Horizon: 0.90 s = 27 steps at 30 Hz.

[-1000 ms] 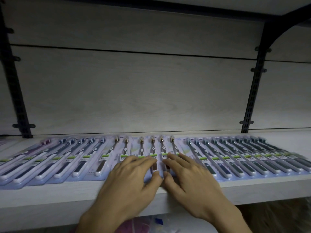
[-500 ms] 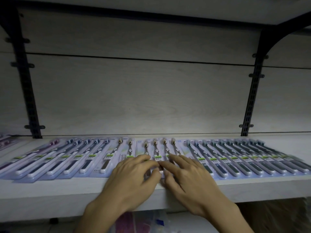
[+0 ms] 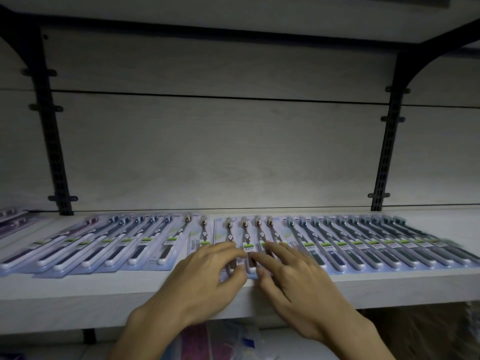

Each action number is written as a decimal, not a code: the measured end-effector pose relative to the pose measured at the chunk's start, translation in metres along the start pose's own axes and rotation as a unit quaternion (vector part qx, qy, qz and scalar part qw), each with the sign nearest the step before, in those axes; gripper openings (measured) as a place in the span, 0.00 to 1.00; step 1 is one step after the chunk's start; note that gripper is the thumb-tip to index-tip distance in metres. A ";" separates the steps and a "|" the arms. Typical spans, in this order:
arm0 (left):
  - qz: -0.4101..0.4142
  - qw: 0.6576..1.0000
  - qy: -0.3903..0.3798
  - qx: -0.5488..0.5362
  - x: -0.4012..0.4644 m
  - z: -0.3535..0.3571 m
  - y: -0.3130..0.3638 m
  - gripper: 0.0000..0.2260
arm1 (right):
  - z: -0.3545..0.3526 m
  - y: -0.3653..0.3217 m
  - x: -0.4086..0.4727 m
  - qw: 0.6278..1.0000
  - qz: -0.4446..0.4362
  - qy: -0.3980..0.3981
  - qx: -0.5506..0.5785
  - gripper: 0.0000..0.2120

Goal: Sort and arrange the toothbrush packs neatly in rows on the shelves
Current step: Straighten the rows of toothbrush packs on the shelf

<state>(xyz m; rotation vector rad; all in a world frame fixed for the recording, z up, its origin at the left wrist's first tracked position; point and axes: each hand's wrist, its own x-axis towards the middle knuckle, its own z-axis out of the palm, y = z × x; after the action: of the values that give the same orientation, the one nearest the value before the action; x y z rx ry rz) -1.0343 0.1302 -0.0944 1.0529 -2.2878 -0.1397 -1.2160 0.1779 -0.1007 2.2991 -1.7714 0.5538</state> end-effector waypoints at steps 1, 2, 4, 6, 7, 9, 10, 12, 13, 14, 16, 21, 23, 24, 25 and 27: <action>-0.001 1.000 0.002 -0.006 -0.001 -0.001 -0.001 0.21 | 0.000 0.000 0.000 1.000 0.000 -0.001 0.000 0.34; -0.002 1.000 0.003 -0.010 -0.001 -0.002 -0.002 0.22 | -0.001 0.000 0.001 1.000 0.000 0.002 0.000 0.34; -0.004 1.000 0.007 -0.016 -0.003 -0.005 -0.004 0.21 | -0.002 -0.001 0.003 1.000 0.001 0.014 0.002 0.33; -0.008 1.000 0.023 -0.018 -0.004 -0.008 -0.005 0.17 | -0.002 -0.002 0.005 1.000 0.003 0.020 0.004 0.32; -0.011 0.999 0.036 -0.015 -0.004 -0.010 -0.006 0.14 | -0.002 -0.003 0.007 1.000 0.003 0.023 0.004 0.31; -0.021 0.998 0.059 0.008 -0.004 -0.012 -0.009 0.09 | -0.004 -0.006 0.010 1.000 0.002 0.025 -0.002 0.33; -0.029 0.997 0.064 0.027 -0.003 -0.012 -0.012 0.09 | -0.005 -0.008 0.012 1.000 0.001 0.021 -0.007 0.34; -0.052 0.995 0.063 0.057 -0.001 -0.011 -0.018 0.10 | -0.007 -0.011 0.014 1.000 0.000 0.011 -0.011 0.37; -0.068 0.994 0.061 0.062 0.001 -0.010 -0.021 0.11 | -0.008 -0.013 0.015 1.000 -0.001 0.008 -0.011 0.37; -0.085 0.993 0.061 0.060 0.003 -0.010 -0.022 0.11 | -0.009 -0.013 0.017 1.000 -0.001 0.005 -0.012 0.38; -0.113 0.990 0.067 0.060 0.007 -0.009 -0.025 0.11 | -0.010 -0.013 0.020 1.000 -0.001 0.004 -0.012 0.38; -0.139 0.985 0.055 0.087 0.015 -0.013 -0.027 0.12 | -0.009 -0.011 0.025 1.000 0.002 0.003 -0.006 0.37; -0.139 0.985 0.045 0.091 0.015 -0.015 -0.025 0.15 | -0.010 -0.011 0.026 1.000 0.003 -0.001 -0.007 0.36; -0.139 0.985 0.041 0.090 0.015 -0.016 -0.024 0.16 | -0.011 -0.011 0.026 1.000 0.005 -0.005 -0.008 0.34; -0.140 0.985 0.041 0.089 0.015 -0.016 -0.024 0.16 | -0.011 -0.011 0.026 1.000 0.006 -0.010 -0.008 0.33; -0.146 0.984 0.045 0.089 0.016 -0.017 -0.024 0.14 | -0.012 -0.011 0.026 1.000 0.005 -0.014 -0.010 0.33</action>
<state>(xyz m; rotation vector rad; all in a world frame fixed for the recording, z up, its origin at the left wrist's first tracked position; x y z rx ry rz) -1.0167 0.1049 -0.0812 1.4547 -2.0840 -0.0054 -1.2014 0.1622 -0.0789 2.2967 -1.7948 0.5050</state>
